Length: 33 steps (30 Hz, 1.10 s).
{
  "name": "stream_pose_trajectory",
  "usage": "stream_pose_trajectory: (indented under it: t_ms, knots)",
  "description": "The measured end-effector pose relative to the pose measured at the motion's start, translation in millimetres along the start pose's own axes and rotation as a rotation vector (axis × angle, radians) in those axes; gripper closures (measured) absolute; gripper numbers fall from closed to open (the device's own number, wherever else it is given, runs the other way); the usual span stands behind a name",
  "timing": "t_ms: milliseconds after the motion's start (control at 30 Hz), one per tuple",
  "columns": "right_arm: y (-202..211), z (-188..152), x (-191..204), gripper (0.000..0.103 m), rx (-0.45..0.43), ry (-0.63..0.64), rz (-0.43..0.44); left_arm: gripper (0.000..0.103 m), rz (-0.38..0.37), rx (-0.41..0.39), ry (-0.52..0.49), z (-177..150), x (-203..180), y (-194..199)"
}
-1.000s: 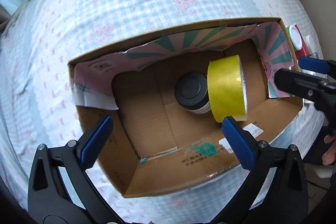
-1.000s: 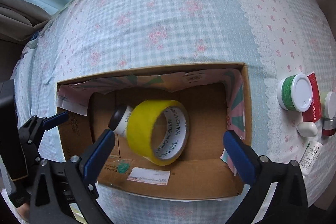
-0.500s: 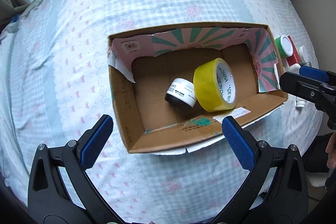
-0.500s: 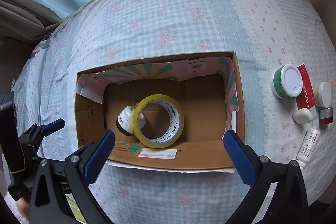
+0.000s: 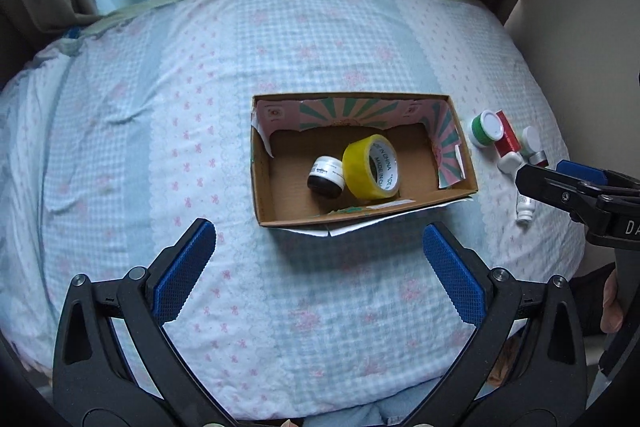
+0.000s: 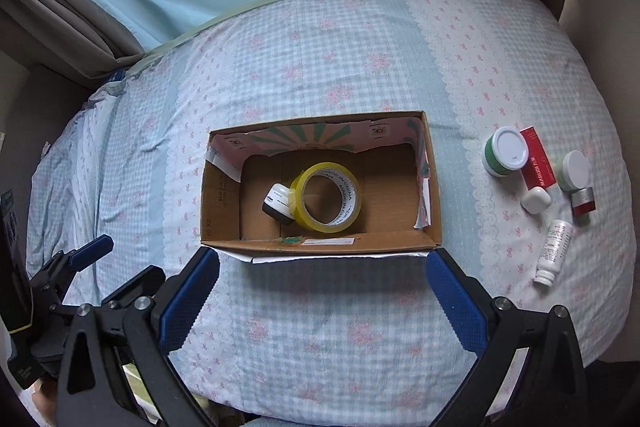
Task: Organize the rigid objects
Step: 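Lift both tools away from the box back toward the remaining items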
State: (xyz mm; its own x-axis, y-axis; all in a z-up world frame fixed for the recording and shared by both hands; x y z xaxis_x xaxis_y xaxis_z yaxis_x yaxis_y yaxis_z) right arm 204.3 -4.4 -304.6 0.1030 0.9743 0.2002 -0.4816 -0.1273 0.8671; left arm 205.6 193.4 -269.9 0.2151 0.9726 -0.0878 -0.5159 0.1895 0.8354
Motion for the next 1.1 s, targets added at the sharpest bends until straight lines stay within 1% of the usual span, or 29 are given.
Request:
stream_pose_trajectory:
  t_ms: [67,200,333,467,600,700,833,900,1000,1100]
  knots:
    - [15.9,-5.4,-4.1,0.0,-0.014,0.007,-0.023,0.0,0.013,-0.043,-0.016,1.3,-4.3,16.6]
    - [44.4,-15.1,-20.8,0.0,-0.054,-0.024,-0.047,0.0,0.047,-0.117,-0.029,2.9,-15.6,44.8]
    - [74.2,-20.7,-46.3,0.0,-0.106,-0.039,-0.107,0.0,0.026,-0.147,-0.039,0.6,-40.0,62.5]
    - [97.1,-24.7,-83.3,0.0,-0.136,-0.074,-0.127,0.0,-0.002,-0.154,-0.067,-3.1,-79.5,68.0]
    - [113.2,-26.9,-128.2,0.0,-0.15,-0.089,-0.128,0.0,-0.019,-0.16,-0.081,-2.8,-130.8,63.4]
    - [120.5,-27.0,-162.2,0.0,-0.154,-0.05,-0.152,0.0,-0.022,-0.161,-0.072,-3.0,-173.2,55.4]
    - [124.4,-20.9,-210.6,0.0,-0.146,-0.002,-0.133,0.0,0.0,-0.14,-0.037,-3.2,-225.9,37.9]
    - [123.8,-16.2,-235.3,0.0,-0.145,0.015,-0.124,0.0,0.024,-0.135,-0.019,-2.5,-248.0,27.7]
    - [117.3,-9.5,-268.9,0.0,-0.135,0.048,-0.119,0.0,0.035,-0.106,-0.006,1.4,-279.7,7.8]
    - [111.1,-5.1,-301.2,0.0,-0.11,0.046,-0.119,0.0,0.043,-0.089,-0.007,7.5,-305.2,-8.1]
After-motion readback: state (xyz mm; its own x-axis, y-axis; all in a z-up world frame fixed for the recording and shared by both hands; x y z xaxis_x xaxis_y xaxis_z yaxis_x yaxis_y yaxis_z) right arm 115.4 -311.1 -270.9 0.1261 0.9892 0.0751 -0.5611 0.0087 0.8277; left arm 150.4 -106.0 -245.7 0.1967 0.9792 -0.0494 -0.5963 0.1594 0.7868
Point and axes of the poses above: each gripper's, at about its wrist camera, not at the fingertips, and y roughly against the way its jaws point, x to its left, z to its top, the point moved 6 cm from there along -y, roughly the way its jaws point, and after that the axes turned 11 degrees about -x, right-handed, at the moved point
